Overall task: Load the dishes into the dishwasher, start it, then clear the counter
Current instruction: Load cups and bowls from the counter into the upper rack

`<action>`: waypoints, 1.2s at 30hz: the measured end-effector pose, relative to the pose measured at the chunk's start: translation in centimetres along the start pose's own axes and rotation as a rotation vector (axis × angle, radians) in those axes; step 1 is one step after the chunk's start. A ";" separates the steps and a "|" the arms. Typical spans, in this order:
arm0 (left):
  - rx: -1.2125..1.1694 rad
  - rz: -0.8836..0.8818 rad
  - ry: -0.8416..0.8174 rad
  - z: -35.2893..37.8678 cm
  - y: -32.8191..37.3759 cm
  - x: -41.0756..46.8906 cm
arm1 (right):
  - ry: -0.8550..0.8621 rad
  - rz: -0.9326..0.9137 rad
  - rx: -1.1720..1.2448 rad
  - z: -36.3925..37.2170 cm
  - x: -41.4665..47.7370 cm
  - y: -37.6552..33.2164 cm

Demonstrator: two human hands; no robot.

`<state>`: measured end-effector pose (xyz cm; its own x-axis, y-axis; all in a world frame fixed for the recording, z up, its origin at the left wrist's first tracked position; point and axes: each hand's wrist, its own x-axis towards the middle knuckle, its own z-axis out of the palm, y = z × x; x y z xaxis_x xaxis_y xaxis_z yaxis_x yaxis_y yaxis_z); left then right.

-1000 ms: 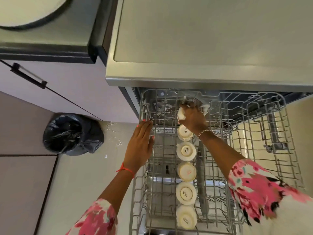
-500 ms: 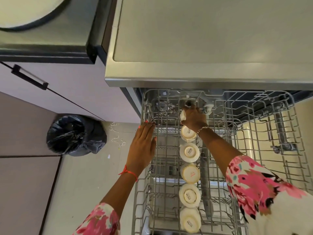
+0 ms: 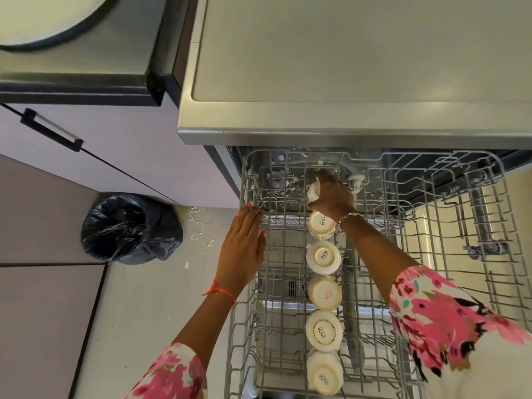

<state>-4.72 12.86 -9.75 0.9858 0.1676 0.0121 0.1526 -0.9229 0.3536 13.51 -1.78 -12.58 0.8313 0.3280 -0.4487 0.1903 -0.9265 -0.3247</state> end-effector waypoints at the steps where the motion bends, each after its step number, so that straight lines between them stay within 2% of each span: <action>1: 0.002 -0.001 0.001 0.1 0.0 0.0 | 0.006 0.010 0.014 -0.1 0.0 0.0; 16: -0.008 0.016 0.036 0.5 -0.4 -0.1 | 0.013 0.094 0.126 0.1 -0.2 0.3; 20: -0.004 0.021 0.071 0.8 -0.3 -0.1 | 0.112 0.048 0.163 0.2 -1.6 0.2; 24: 0.018 0.045 0.013 0.5 -0.5 -0.7 | 0.145 0.029 0.088 0.1 -5.4 -1.2; 29: 0.027 0.012 -0.087 -2.1 -1.6 -6.3 | 0.000 -0.092 0.001 -0.2 -12.3 -3.5; 33: 0.027 -0.045 -0.156 -6.8 -5.2 -11.1 | 0.009 -0.263 0.013 -0.3 -17.7 -7.1; 36: -0.010 -0.122 -0.115 -11.5 -9.0 -13.8 | -0.004 -0.348 -0.019 -0.5 -20.7 -11.9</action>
<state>-20.47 22.86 -2.36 0.9616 0.2368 -0.1386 0.2714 -0.8945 0.3552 -5.73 2.36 0.95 0.7130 0.6252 -0.3172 0.4712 -0.7624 -0.4435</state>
